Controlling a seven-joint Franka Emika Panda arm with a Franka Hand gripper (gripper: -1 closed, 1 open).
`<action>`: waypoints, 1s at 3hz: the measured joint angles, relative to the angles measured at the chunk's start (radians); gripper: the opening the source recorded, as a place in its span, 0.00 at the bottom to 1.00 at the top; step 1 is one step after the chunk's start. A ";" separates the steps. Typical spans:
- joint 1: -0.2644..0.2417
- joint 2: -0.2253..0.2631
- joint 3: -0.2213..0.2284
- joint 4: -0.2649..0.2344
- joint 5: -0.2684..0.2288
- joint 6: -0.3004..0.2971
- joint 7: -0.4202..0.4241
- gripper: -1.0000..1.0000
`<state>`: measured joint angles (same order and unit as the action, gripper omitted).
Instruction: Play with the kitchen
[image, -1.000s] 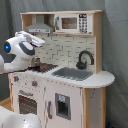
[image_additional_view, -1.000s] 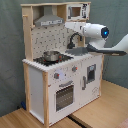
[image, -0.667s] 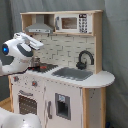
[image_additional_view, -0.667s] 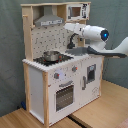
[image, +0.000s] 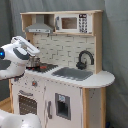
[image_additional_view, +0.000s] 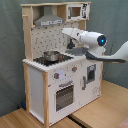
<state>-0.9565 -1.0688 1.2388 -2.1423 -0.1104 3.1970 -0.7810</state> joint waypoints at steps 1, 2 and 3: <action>0.000 -0.019 0.029 0.017 0.000 -0.033 0.104 1.00; 0.000 -0.023 0.044 0.048 0.000 -0.071 0.202 1.00; 0.001 -0.022 0.056 0.087 0.000 -0.158 0.271 1.00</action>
<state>-0.9559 -1.0911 1.2945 -2.0555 -0.1104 3.0390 -0.5099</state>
